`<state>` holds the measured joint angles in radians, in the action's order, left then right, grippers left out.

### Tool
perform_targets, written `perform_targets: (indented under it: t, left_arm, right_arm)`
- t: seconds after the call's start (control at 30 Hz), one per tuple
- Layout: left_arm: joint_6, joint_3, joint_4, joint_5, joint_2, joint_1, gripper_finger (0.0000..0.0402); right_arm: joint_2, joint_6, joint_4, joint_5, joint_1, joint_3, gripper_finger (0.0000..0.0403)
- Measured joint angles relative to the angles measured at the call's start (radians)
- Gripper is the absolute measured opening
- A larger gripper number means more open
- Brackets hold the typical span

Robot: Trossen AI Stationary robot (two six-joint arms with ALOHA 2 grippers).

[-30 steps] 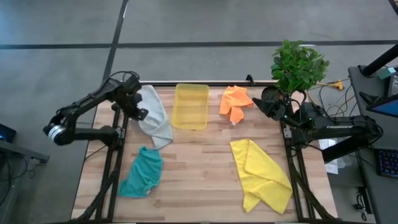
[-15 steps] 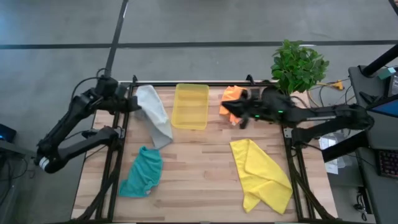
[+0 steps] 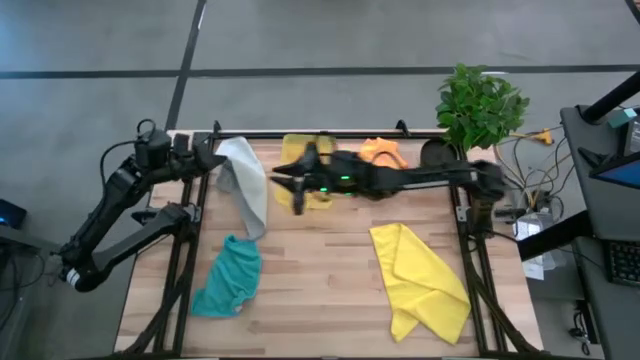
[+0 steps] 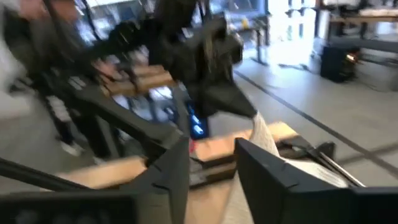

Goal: Fold microfiber towels
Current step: Fold the gray microfiber cloth

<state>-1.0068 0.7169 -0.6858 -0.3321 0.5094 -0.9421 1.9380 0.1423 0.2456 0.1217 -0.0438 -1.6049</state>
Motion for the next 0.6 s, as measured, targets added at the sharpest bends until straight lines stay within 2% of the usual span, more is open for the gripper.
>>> perform_targets:
  t: [0.2, 0.3, 0.47, 0.53, 0.6]
  left_arm:
    - [-0.030, -0.017, 0.095, -0.015, 0.007, 0.000, 0.0000]
    - [-0.027, -0.018, 0.103, -0.039, 0.012, 0.000, 0.0000]
    - [-0.026, -0.018, 0.103, -0.056, 0.011, 0.000, 0.0000]
    - [-0.026, -0.018, 0.103, -0.058, 0.009, 0.000, 0.0000]
    - [-0.025, -0.019, 0.103, -0.070, 0.006, 0.000, 0.0000]
  right_arm:
    - [0.240, -0.096, -0.175, 0.141, 0.002, -0.324, 0.0180]
    - [0.341, -0.117, -0.195, 0.192, 0.002, -0.473, 0.0187]
    - [0.475, -0.119, -0.234, 0.218, 0.002, -0.693, 0.0184]
    - [0.518, -0.127, -0.252, 0.246, 0.002, -0.756, 0.0183]
    - [0.521, -0.138, -0.209, 0.273, 0.002, -0.734, 0.0183]
